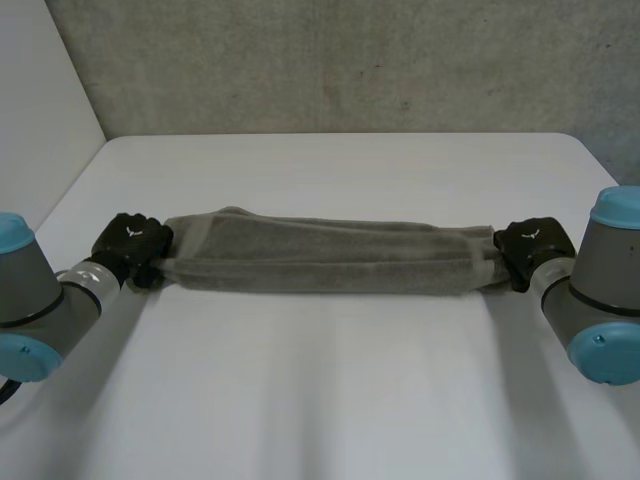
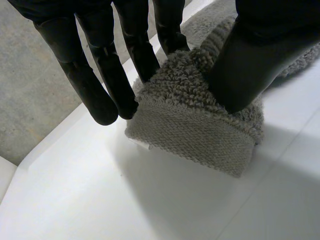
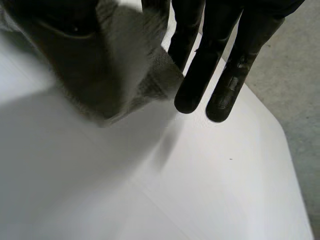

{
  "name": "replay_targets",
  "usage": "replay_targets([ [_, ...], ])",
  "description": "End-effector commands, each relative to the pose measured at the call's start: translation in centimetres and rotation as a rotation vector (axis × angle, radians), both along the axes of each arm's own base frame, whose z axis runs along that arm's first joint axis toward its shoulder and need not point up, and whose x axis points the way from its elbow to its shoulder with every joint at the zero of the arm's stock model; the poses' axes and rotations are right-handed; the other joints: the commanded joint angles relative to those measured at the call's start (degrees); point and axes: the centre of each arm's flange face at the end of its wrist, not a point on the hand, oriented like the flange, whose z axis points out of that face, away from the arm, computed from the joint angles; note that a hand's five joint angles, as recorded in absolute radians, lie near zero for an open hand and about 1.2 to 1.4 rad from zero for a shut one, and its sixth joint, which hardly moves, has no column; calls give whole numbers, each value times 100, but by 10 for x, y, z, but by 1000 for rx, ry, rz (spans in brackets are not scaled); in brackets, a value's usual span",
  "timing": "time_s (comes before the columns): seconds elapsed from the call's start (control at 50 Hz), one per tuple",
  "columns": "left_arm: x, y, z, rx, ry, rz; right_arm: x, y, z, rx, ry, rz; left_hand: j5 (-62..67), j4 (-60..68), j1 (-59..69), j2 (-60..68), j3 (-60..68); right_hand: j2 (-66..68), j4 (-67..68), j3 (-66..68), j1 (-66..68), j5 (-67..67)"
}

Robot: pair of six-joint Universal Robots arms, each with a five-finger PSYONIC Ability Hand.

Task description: Fold the towel.

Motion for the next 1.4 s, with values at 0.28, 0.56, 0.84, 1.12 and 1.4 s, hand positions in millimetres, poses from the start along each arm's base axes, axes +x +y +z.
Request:
replay_targets([
  [0.28,-1,13,20,-21,14,-4,4,6,-2,32,-66,-15,70,82,312,117,4,-3036,-3172,-3071,-3057,-3157],
  [0.56,-2,14,16,-9,12,-5,-2,-5,-16,57,-74,-21,-2631,-2619,-2388,-2584,-2697,2269,2133,2234,2249,2148],
  [0.84,0,16,33,-44,14,2,-70,-44,22,-35,53,-154,-4034,-4023,-3792,-3988,-4100,2880,2743,2845,2859,2759],
  [1.12,-3,17,65,-130,22,-8,3,-66,98,-338,121,-83,-4102,-4090,-3859,-4055,-4168,2880,2743,2845,2859,2759],
  [1.4,-20,19,81,-155,93,-36,234,110,60,-382,-9,544,-4102,-4090,-3859,-4055,-4168,2880,2743,2845,2859,2759],
])
